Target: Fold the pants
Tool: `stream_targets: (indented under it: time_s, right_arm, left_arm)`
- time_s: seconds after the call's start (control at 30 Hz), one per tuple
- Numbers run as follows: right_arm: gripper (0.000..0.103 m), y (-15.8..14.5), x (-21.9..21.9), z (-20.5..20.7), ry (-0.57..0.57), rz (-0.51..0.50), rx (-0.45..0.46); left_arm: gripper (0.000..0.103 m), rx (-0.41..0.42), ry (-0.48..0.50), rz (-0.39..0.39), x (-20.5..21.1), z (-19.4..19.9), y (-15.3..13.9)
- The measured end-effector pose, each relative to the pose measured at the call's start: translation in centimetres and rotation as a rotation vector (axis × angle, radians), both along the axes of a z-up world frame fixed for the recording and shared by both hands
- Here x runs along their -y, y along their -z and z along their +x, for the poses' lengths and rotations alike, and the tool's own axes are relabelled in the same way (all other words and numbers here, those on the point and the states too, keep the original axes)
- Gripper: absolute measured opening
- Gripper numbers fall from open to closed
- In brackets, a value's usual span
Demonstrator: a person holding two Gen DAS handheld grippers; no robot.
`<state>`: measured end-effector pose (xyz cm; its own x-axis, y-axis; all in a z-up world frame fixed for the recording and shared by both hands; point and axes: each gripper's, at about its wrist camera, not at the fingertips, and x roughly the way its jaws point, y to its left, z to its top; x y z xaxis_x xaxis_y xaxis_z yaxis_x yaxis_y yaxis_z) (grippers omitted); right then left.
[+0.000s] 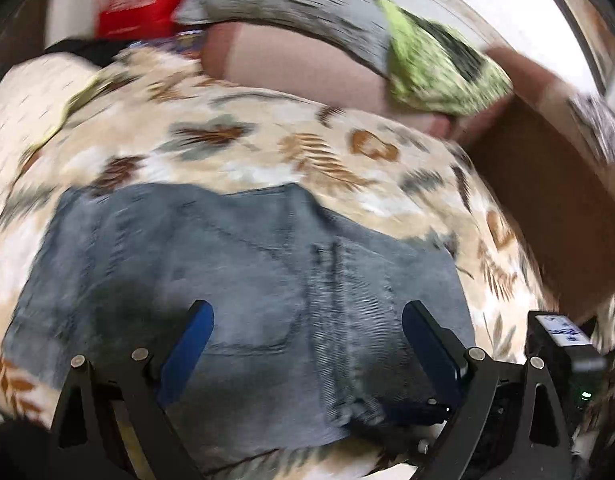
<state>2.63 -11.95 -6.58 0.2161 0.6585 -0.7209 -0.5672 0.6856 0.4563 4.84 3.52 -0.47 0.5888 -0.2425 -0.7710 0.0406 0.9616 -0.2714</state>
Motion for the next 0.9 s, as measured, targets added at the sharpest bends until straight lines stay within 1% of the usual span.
stream_targets:
  time_s: [0.03,0.07,0.1,0.13,0.17,0.2,0.27,0.3,0.37,0.4,0.47,0.57,0.63,0.67,0.7,0.73,0.77,0.8,0.83,0.9]
  right_arm:
    - [0.038,-0.3,0.4,-0.2,0.006,0.021,-0.006]
    - [0.045,-0.5,0.7,-0.4,0.011,0.037,-0.021]
    - [0.059,-0.6,1.2,-0.7,0.017,0.06,-0.043]
    - [0.066,-0.7,1.9,-1.1,0.031,0.078,-0.061]
    - [0.066,-0.9,2.8,-1.6,0.042,0.087,-0.074]
    - [0.066,-1.0,3.6,-1.9,0.054,0.086,-0.087]
    - [0.066,-1.3,6.3,-2.4,0.106,0.108,-0.117]
    - [0.066,-1.5,7.7,-2.2,0.14,0.133,-0.132]
    - [0.066,-2.3,11.1,-0.9,0.236,0.216,-0.164]
    - [0.066,-2.8,12.9,0.2,0.292,0.276,-0.179]
    - [0.066,-3.2,14.9,2.5,0.376,0.352,-0.206]
    - [0.066,-2.9,15.5,6.9,0.442,0.426,-0.263]
    - [0.066,-2.2,15.0,9.6,0.442,0.461,-0.298]
    - [0.066,-1.5,14.7,10.9,0.457,0.449,-0.307]
    - [0.066,-0.8,14.5,12.0,0.494,0.41,-0.308]
    - [0.066,0.7,14.2,13.5,0.526,0.335,-0.321]
    - [0.066,2.1,14.1,14.3,0.535,0.302,-0.367]
    - [0.066,3.1,14.2,14.7,0.548,0.316,-0.408]
    - [0.066,2.7,14.4,14.4,0.572,0.346,-0.396]
    - [0.066,0.8,14.0,13.5,0.545,0.322,-0.358]
  left_arm:
    - [0.095,-0.024,0.02,0.041,1.1,0.6,0.6]
    - [0.095,-0.056,0.039,0.072,2.1,1.0,1.5]
    - [0.095,-0.088,0.059,0.093,2.8,1.4,2.5]
    - [0.095,-0.133,0.075,0.13,3.5,1.7,3.8]
    - [0.095,-0.177,0.086,0.172,4.0,1.8,5.2]
    - [0.095,-0.195,0.09,0.201,4.2,1.7,6.2]
    - [0.095,-0.153,0.109,0.275,5.0,1.0,6.7]
    - [0.095,-0.148,0.113,0.293,5.2,0.8,6.7]
    - [0.095,-0.145,0.111,0.283,5.0,0.7,6.8]
    - [0.095,-0.144,0.112,0.279,4.9,0.7,6.8]
    - [0.095,-0.144,0.118,0.291,5.0,0.6,6.9]
    - [0.095,-0.138,0.127,0.299,5.1,0.3,6.9]
    - [0.095,-0.135,0.131,0.304,5.1,0.2,7.0]
    - [0.095,-0.134,0.134,0.309,5.3,0.4,6.9]
    - [0.095,-0.134,0.135,0.312,5.3,0.4,6.9]
    - [0.095,-0.134,0.135,0.312,5.3,0.4,7.0]
    - [0.095,-0.134,0.136,0.316,5.3,0.5,7.0]
    - [0.096,-0.132,0.14,0.323,5.4,0.4,7.0]
    - [0.096,-0.13,0.142,0.324,5.4,0.4,7.0]
    - [0.096,-0.128,0.143,0.322,5.3,0.5,7.1]
